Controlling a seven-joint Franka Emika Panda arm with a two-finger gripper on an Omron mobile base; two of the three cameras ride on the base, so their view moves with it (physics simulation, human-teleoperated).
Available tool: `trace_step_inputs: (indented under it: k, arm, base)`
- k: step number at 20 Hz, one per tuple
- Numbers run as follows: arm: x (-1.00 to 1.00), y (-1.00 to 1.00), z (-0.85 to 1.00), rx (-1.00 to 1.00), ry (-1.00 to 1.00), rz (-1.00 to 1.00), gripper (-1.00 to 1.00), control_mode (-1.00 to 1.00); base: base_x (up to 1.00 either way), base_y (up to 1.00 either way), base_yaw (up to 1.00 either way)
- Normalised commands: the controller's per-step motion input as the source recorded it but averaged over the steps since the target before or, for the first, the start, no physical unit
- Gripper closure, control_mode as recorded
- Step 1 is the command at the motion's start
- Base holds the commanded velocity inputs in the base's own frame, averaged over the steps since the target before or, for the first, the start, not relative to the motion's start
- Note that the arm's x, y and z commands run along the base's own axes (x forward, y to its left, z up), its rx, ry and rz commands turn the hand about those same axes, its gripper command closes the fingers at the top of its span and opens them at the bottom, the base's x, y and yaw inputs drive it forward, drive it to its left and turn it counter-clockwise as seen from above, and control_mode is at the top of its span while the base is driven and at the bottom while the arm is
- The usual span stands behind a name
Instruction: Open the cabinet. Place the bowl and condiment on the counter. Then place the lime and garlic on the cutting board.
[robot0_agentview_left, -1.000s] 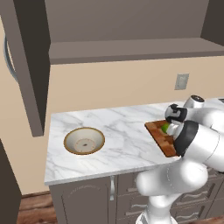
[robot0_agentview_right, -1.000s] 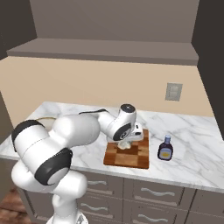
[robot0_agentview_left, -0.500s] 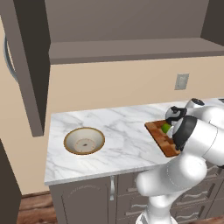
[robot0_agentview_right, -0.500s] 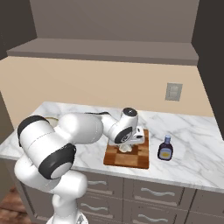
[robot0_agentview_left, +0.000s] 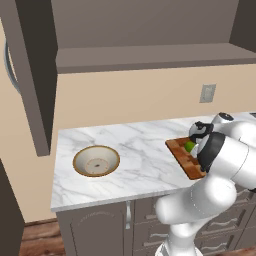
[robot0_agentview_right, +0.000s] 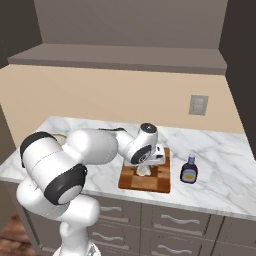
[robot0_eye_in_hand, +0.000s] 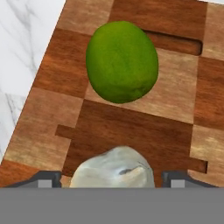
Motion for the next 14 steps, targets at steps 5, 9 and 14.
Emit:
trace_step_inputs:
  k: [5, 9, 14]
  arm:
    - [0.0, 0.0, 0.0, 0.0, 0.0, 0.0, -1.0, -1.0]
    - [0.0, 0.0, 0.01, 0.0, -0.03, 0.0, -1.0, -1.0]
    - [-0.06, 0.0, 0.3, 0.0, -0.03, 0.0, -1.0, -1.0]
  base:
    - [0.0, 0.0, 0.0]
    - [0.0, 0.0, 0.0]
    - [0.0, 0.0, 0.0]
